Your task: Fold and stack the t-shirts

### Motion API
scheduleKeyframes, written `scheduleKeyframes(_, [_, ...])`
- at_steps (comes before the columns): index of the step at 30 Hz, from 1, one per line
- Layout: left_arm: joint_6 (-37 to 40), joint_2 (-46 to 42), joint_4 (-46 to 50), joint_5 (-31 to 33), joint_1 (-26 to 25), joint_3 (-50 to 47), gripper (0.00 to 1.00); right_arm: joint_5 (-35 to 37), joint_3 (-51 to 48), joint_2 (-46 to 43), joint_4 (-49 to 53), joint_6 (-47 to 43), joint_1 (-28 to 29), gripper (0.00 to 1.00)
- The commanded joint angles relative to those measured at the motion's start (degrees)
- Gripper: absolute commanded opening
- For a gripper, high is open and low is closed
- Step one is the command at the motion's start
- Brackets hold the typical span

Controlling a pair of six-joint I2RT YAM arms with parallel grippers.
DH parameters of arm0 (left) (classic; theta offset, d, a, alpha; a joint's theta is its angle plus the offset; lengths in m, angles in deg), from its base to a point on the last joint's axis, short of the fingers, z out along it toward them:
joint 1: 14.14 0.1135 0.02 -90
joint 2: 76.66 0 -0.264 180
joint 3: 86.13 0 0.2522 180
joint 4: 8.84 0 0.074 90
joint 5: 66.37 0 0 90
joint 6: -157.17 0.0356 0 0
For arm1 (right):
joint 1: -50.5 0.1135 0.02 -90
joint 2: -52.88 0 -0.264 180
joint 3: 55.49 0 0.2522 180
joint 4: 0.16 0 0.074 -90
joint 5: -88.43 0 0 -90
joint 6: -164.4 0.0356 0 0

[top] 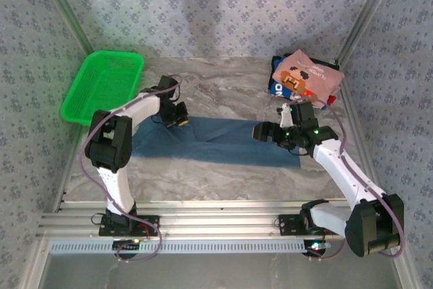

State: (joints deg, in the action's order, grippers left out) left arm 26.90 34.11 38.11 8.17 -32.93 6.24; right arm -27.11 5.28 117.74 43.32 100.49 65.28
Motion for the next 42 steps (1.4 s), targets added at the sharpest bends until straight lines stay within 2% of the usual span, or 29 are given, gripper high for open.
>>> scheduleKeyframes(1, [5.2,2.4,5.0,-0.6,-0.4,3.6,0.00,-1.3,-0.7,-0.3,-0.2,0.4,0.4,0.92])
scheduleKeyframes(4, [6.8,4.5,6.7,-1.2,-0.5,6.2,0.00,-1.5,-0.9,0.1,-0.6,0.6,0.4,0.92])
scheduleKeyframes(6, [7.5,5.7,7.4,-1.4,-0.6,7.5,0.09,-1.8,-0.9,0.5,-0.9,0.7,0.4,0.93])
scheduleKeyframes(8, [7.3,5.5,6.0,-2.1,-0.9,7.6,0.13,-2.1,-0.9,1.1,-1.2,0.8,0.4,0.93])
scheduleKeyframes(10, [7.0,5.0,3.8,-2.8,-1.2,8.2,0.16,-2.2,-0.9,1.7,-1.5,1.0,0.5,1.00])
scheduleKeyframes(13, [7.1,4.6,2.6,-4.3,-1.5,9.9,0.21,-2.4,-0.9,2.6,-2.1,1.3,0.9,1.00])
scheduleKeyframes(14, [7.1,4.3,1.9,-4.9,-1.6,10.1,0.24,-2.5,-0.8,2.9,-2.4,1.3,1.0,1.00])
scheduleKeyframes(17, [6.4,1.6,-0.8,-6.0,-1.7,9.4,0.44,-2.1,-0.3,3.8,-2.7,1.3,1.5,1.00])
scheduleKeyframes(22, [2.4,-6.5,-8.7,-6.7,-0.6,2.9,0.60,-2.5,0.4,6.1,-3.8,1.4,2.1,1.00])
scheduleKeyframes(26, [-1.0,-12.5,-8.3,-4.9,2.0,-4.2,0.62,-1.7,1.6,8.1,-4.1,1.4,2.7,1.00])
scheduleKeyframes(31, [-2.1,-18.8,-2.2,2.2,4.4,-14.1,0.58,4.6,6.7,14.1,2.4,-0.9,2.8,1.00])
scheduleKeyframes(35, [-3.6,-22.1,-1.8,6.5,6.8,-22.2,0.54,9.5,9.4,19.4,6.6,-0.1,2.6,1.00])
scheduleKeyframes(42, [-5.2,-26.1,-1.4,11.9,9.1,-28.1,0.53,16.5,9.6,20.8,8.0,2.3,-0.5,1.00])
